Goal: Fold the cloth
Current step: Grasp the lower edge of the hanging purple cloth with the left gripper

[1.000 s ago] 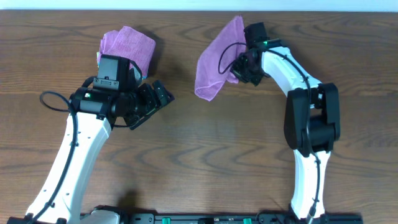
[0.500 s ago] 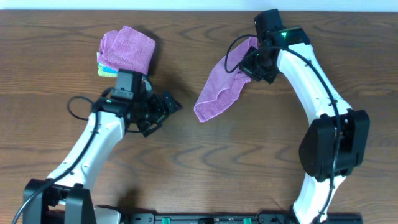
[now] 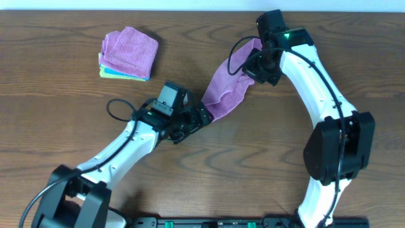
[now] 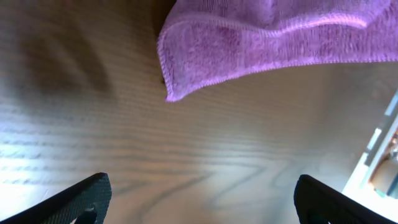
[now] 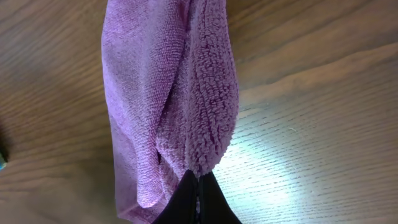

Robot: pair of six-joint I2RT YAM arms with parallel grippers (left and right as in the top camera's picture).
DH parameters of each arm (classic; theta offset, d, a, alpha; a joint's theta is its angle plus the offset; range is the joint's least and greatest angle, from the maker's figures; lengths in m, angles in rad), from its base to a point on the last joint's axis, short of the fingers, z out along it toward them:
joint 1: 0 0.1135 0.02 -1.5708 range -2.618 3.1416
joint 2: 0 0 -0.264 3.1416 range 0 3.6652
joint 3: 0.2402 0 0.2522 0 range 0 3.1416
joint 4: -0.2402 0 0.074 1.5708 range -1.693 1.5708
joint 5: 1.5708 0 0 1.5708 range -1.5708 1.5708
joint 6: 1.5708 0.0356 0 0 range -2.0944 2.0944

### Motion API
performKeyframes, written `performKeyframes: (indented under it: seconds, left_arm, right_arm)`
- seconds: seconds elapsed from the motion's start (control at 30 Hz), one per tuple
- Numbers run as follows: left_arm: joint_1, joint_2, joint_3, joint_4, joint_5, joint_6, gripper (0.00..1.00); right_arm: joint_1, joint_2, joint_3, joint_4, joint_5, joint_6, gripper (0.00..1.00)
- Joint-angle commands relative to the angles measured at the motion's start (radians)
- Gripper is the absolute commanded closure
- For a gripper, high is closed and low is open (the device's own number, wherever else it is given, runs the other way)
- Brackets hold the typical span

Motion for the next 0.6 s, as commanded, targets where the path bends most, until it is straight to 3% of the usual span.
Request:
performKeyframes:
  seconds: [0.0, 0.57]
  left_arm:
    - [-0.012, 0.047, -0.006, 0.021, -0.048, -0.031, 0.05]
    - [-0.018, 0.204, -0.006, 0.283, -0.012, -0.138, 0.0]
  right_arm:
    - [0.009, -0.015, 0.002, -0.005, 0.014, -0.015, 0.99]
    - [0.009, -0.015, 0.002, -0.017, 0.013, -0.015, 0.99]
